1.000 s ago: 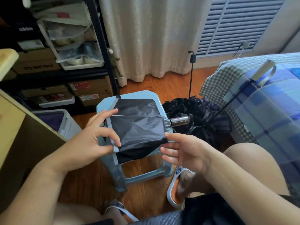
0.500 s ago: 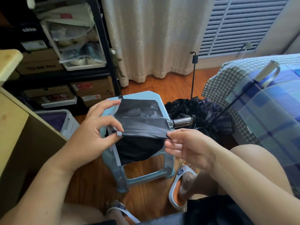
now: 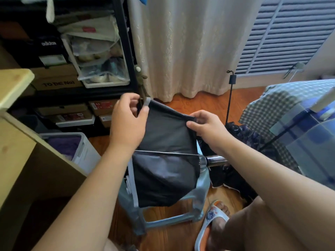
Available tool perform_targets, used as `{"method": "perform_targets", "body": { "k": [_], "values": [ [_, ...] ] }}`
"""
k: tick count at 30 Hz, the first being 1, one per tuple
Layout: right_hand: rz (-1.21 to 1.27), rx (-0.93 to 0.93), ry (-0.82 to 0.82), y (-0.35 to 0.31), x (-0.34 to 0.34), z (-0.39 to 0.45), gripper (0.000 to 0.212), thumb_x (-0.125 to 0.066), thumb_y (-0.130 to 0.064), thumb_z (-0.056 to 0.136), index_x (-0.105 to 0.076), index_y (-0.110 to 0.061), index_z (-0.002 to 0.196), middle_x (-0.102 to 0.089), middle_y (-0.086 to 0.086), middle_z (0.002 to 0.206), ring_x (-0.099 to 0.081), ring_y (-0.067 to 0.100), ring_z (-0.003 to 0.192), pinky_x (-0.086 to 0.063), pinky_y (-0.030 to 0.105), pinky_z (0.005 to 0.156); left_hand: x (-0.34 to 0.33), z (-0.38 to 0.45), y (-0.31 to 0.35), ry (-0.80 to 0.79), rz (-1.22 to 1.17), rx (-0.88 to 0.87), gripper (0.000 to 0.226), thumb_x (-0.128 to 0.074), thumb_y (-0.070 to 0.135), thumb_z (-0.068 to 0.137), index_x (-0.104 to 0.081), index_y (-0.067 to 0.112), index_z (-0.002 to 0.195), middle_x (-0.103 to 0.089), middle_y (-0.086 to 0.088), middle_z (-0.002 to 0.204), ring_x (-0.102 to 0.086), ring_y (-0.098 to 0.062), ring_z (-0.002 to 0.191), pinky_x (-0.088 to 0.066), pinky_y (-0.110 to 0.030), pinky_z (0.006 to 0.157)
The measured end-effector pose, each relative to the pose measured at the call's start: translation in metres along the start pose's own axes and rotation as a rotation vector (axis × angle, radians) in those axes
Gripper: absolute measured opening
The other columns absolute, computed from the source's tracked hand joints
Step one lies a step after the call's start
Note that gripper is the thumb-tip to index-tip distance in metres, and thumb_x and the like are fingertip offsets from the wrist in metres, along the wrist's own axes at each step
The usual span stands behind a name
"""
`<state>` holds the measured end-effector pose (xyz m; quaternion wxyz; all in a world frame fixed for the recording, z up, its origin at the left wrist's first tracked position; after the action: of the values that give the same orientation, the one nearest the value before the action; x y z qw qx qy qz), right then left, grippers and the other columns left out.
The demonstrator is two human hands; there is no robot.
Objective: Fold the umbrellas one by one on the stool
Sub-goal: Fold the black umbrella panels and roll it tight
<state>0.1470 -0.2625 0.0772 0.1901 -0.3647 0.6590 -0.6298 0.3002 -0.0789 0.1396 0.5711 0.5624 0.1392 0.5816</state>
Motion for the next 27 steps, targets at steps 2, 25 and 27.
{"method": "perform_targets", "body": {
  "k": [2, 25, 27],
  "values": [
    [-0.113, -0.068, -0.008, 0.013, -0.010, 0.025, 0.022, -0.077, -0.012, 0.091, -0.067, -0.013, 0.111, -0.067, 0.008, 0.091, -0.063, 0.017, 0.077, -0.053, 0.026, 0.068, 0.001, -0.011, 0.002, -0.012, 0.208, -0.155, 0.035, -0.065, 0.028, 0.095, -0.058, 0.024, 0.130, -0.057, 0.001, 0.127, -0.053, -0.016, 0.118, -0.047, -0.035, 0.102],
    [0.201, -0.278, -0.098, 0.034, -0.010, 0.018, 0.011, -0.075, -0.005, 0.090, -0.070, -0.014, 0.088, -0.074, 0.002, 0.084, -0.067, 0.017, 0.081, -0.052, 0.034, 0.081, -0.012, -0.092, -0.047, -0.991, 0.916, -0.034, 0.062, -0.015, 0.073, 0.098, 0.016, 0.061, 0.151, 0.032, 0.008, 0.165, 0.035, -0.022, 0.150, 0.014, -0.049, 0.125],
    [0.192, -0.249, -0.040, 0.034, -0.012, 0.017, 0.011, -0.076, -0.007, 0.091, -0.066, -0.012, 0.090, -0.071, 0.002, 0.083, -0.066, 0.015, 0.075, -0.054, 0.029, 0.074, -0.012, -0.091, -0.048, -1.002, 0.901, -0.018, 0.062, -0.016, 0.073, 0.099, 0.015, 0.061, 0.151, 0.031, 0.008, 0.165, 0.034, -0.023, 0.150, 0.014, -0.049, 0.125]
  ]
}}
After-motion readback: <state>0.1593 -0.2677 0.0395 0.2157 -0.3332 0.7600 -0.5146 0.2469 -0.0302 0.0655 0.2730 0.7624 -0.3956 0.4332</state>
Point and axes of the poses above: each hand's wrist, its own z-axis towards the middle knuckle, its own x-axis out of the back of the hand, y = z × x, the point moved 4 cm from there along z, towards the middle knuckle
